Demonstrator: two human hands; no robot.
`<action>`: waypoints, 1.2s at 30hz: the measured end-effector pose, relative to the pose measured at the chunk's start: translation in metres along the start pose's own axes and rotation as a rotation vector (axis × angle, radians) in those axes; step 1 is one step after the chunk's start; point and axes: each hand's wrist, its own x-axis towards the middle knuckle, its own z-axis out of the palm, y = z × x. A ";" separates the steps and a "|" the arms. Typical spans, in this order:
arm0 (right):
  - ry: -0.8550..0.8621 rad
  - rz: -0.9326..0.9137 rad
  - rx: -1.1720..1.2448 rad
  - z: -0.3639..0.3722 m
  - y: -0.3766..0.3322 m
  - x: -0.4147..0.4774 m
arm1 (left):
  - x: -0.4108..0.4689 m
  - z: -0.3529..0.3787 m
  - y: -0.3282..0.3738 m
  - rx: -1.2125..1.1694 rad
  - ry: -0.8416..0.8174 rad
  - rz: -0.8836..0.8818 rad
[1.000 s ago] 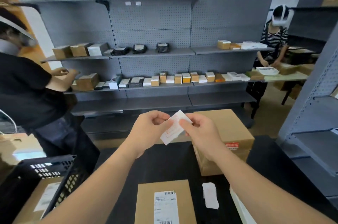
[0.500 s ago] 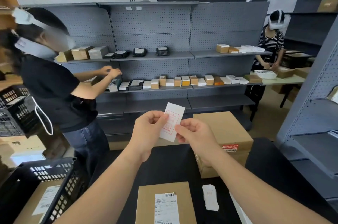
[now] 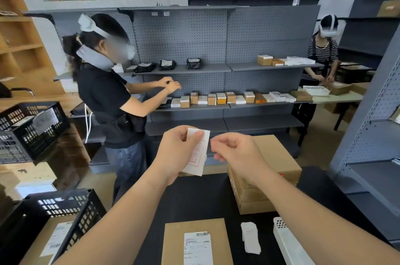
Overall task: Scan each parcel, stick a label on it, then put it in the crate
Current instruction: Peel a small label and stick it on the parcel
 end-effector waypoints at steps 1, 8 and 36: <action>0.028 -0.024 -0.003 -0.005 -0.004 0.003 | 0.000 -0.001 0.002 0.011 -0.012 0.009; -0.004 -0.116 -0.144 -0.022 -0.025 0.009 | -0.002 0.004 0.011 0.129 -0.088 0.130; -0.151 -0.111 -0.258 -0.045 -0.037 0.006 | 0.009 0.007 0.030 0.486 -0.201 0.224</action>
